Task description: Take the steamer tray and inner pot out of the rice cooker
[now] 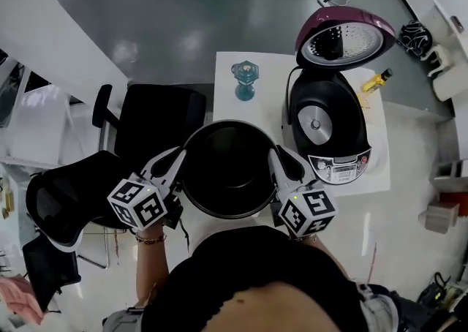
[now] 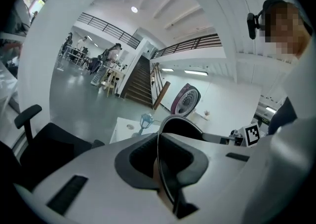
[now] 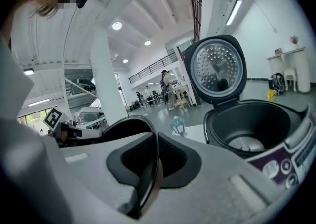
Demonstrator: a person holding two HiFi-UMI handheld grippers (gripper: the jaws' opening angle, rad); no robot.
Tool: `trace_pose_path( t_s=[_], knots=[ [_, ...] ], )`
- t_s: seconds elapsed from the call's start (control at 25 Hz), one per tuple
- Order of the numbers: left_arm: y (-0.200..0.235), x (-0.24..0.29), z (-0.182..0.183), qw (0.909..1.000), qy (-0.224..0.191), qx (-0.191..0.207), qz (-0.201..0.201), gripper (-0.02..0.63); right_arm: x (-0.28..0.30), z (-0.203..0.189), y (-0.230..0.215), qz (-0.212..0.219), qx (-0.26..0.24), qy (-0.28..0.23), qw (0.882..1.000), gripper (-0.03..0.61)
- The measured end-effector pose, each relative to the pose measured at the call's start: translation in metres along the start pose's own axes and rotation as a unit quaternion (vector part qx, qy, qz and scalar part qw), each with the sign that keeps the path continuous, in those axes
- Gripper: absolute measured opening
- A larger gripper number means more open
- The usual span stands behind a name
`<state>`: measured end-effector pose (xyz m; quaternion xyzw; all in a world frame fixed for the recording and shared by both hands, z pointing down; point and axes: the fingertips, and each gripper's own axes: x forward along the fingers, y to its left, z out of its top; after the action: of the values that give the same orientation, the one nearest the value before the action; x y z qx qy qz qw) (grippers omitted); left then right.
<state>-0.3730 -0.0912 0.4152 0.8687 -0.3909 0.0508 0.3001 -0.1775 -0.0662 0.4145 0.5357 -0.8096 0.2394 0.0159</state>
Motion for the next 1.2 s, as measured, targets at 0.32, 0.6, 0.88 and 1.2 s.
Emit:
trace_pose_path(
  t_s=[0.32,0.6,0.88,1.2],
  knots=[
    [0.024,0.035,-0.051,0.9956,0.077,-0.027,-0.048,0.02,0.003,-0.054,-0.028,-0.056,0.039,0.042,0.997,0.034],
    [0.035,0.067,-0.067,0.991,0.113,-0.032,-0.065,0.021,0.01,-0.07,-0.05,-0.087,0.063,0.056,0.993,0.034],
    [0.042,0.087,-0.073,0.986,0.143,-0.03,-0.08,0.021,0.014,-0.082,-0.062,-0.105,0.079,0.066,0.989,0.034],
    [0.047,0.109,-0.072,0.9824,0.158,-0.031,-0.095,0.021,0.019,-0.087,-0.075,-0.127,0.073,0.069,0.987,0.034]
  ],
)
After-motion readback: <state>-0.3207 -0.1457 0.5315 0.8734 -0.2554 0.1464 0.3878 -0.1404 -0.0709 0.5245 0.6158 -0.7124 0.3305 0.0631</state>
